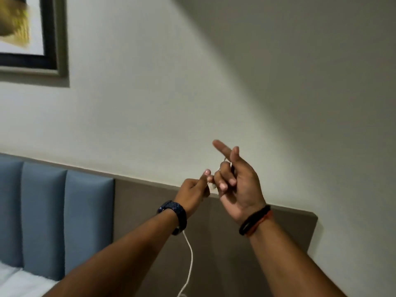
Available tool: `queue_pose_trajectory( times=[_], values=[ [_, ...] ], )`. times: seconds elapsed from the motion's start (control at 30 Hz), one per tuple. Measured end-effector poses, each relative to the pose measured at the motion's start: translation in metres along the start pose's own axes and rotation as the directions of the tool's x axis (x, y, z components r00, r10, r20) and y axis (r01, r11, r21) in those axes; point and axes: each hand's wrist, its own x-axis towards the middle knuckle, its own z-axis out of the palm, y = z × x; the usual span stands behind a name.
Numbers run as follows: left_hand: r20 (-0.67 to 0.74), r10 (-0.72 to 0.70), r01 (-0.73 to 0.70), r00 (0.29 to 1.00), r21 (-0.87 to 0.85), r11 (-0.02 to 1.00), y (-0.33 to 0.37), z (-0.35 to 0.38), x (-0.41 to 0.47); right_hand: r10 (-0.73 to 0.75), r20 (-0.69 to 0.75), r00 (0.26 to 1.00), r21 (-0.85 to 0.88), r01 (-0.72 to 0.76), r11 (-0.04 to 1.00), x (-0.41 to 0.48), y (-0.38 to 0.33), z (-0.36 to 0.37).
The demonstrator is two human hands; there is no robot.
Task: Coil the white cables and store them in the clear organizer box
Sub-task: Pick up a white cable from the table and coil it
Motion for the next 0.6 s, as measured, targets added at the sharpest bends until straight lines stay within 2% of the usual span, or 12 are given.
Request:
queue_pose_trajectory(
  times=[0.13,0.23,0.3,0.37,0.43,0.47,0.53,0.6],
  values=[
    [0.018,-0.027,0.024,0.999,0.129,0.991,0.016,-0.009,-0.006,-0.157,-0.042,0.987,0.098,0.161,0.982,0.011,-0.033,0.018],
    [-0.006,-0.019,0.019,1.0,0.144,0.989,0.019,-0.022,-0.012,-0.238,-0.159,0.958,0.14,0.26,0.955,0.021,-0.057,0.023],
    [-0.014,0.021,-0.019,1.0,0.167,0.986,0.024,-0.029,-0.015,-0.305,-0.294,0.906,-0.019,0.313,0.95,0.025,-0.064,0.019],
    [-0.014,0.069,-0.065,0.998,0.198,0.978,0.029,-0.034,-0.017,-0.408,-0.408,0.817,-0.354,0.271,0.895,0.027,-0.061,0.01],
    [-0.004,0.117,-0.113,0.993,0.236,0.965,0.033,-0.038,-0.02,-0.533,-0.391,0.751,-0.681,0.154,0.716,0.027,-0.049,0.0],
    [0.009,0.141,-0.138,0.99,0.266,0.954,0.035,-0.039,-0.021,-0.564,-0.358,0.744,-0.777,0.096,0.622,0.026,-0.041,-0.004],
    [0.036,0.184,-0.186,0.982,0.328,0.926,0.036,-0.041,-0.023,-0.551,-0.288,0.783,-0.903,-0.03,0.429,0.022,-0.026,-0.01],
    [0.037,0.225,-0.222,0.974,0.381,0.898,0.037,-0.044,-0.023,-0.452,-0.196,0.87,-0.981,-0.175,0.089,0.017,-0.016,-0.017]
  ],
)
